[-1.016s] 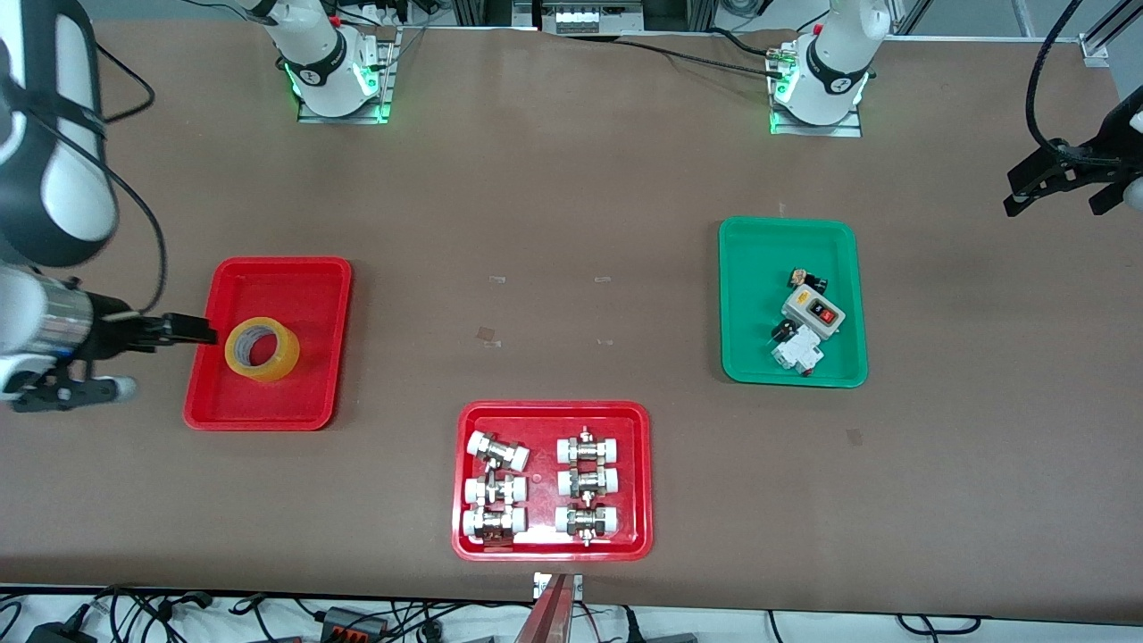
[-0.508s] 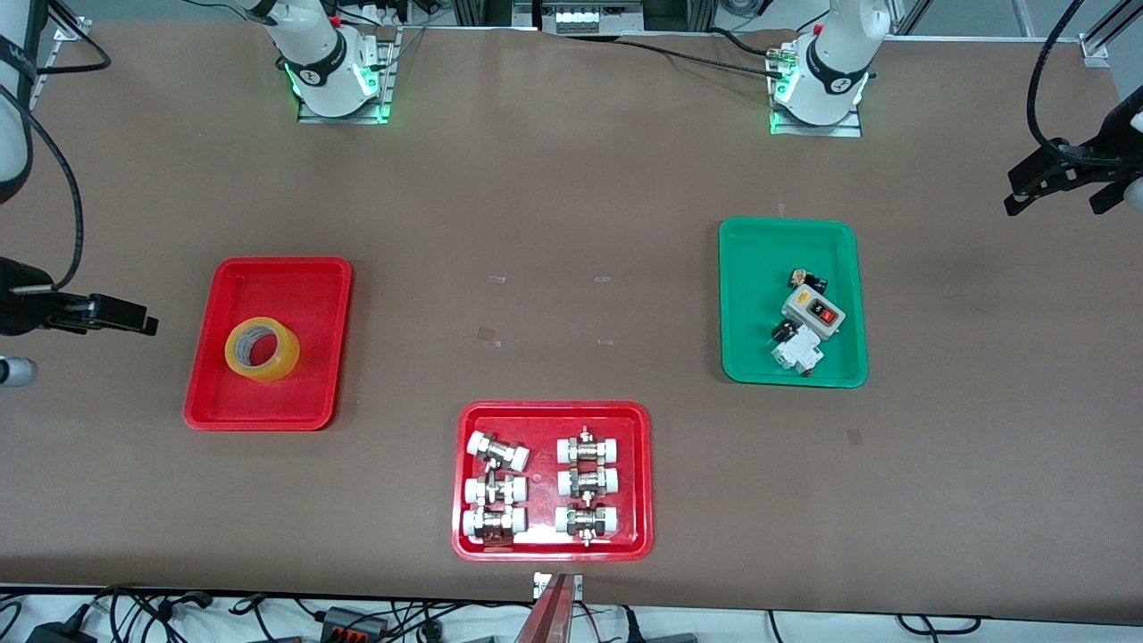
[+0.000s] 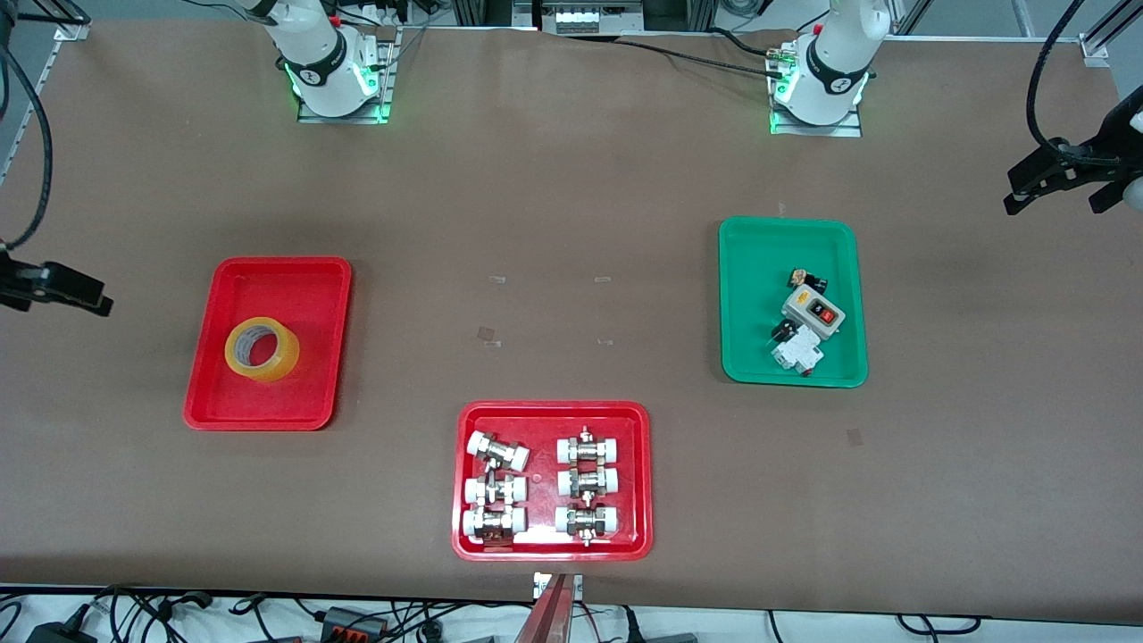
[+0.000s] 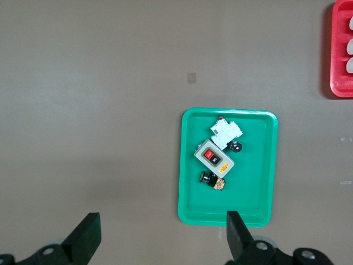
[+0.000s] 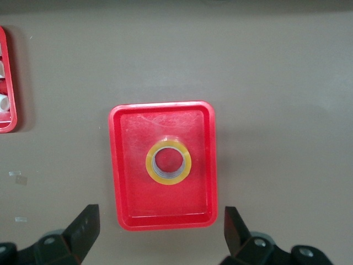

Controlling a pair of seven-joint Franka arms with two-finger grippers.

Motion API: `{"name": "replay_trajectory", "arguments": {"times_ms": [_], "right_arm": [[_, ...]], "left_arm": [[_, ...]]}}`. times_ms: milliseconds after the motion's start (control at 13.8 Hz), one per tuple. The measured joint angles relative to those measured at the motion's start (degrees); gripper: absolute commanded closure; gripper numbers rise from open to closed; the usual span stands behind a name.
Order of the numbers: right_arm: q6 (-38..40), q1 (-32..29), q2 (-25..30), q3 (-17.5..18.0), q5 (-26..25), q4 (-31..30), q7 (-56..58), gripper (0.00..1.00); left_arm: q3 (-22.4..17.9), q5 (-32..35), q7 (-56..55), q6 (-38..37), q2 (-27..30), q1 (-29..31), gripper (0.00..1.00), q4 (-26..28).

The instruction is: Left arm passes tape to right arm into tray

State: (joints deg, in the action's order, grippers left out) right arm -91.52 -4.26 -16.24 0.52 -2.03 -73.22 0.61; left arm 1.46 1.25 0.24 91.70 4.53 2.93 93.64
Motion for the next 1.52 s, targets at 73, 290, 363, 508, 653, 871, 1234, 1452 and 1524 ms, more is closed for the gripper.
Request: {"name": "replay_trajectory", "arguments": {"times_ms": [73,290,363,508,653,871,1234,1452,1524], "right_arm": [[0.36,0.00,0.85,-0.05,-0.19,-0.46,0.00,0.00],[-0.01,0.00,3.94,-0.11,-0.28,-4.83,0.00,0.00],[-1.52,-0.01,5.71,-0.13,-0.29,-7.98,0.00,0.00],[-5.06,-0.01,10.37,-0.16,-0.30,-15.79,0.00,0.00],[-6.15,-0.01,14.44,-0.16,-0.30,-21.84,0.00,0.00],[-6.24,0.00,16.74,-0.11,-0.29,-24.30,-0.24,0.00],[-6.17,-0.01,17.14,-0.44,1.39,-24.23,-0.65,0.00],[-5.39,-0.01,17.35,-0.46,1.74,-24.20,-0.62,0.00],[-5.38,-0.01,17.36,-0.46,1.74,-24.20,-0.62,0.00]], "left_arm": [[0.00,0.00,0.00,-0.07,0.00,0.01,0.00,0.00],[-0.04,0.00,0.00,-0.13,0.00,0.04,0.00,0.00],[-0.04,0.00,0.00,-0.14,0.00,0.05,0.00,0.00],[-0.05,0.00,0.00,-0.15,0.00,0.05,0.00,0.00],[-0.06,0.00,0.00,-0.16,0.00,0.05,0.00,0.00],[-0.06,0.00,0.00,-0.16,0.00,0.05,0.00,0.00],[-0.06,0.00,0.00,-0.21,0.00,0.05,0.00,0.00],[-0.08,-0.17,0.00,-0.23,0.00,0.08,0.00,0.00],[-0.08,-0.41,0.00,-0.33,0.00,0.11,0.00,0.00]]}}
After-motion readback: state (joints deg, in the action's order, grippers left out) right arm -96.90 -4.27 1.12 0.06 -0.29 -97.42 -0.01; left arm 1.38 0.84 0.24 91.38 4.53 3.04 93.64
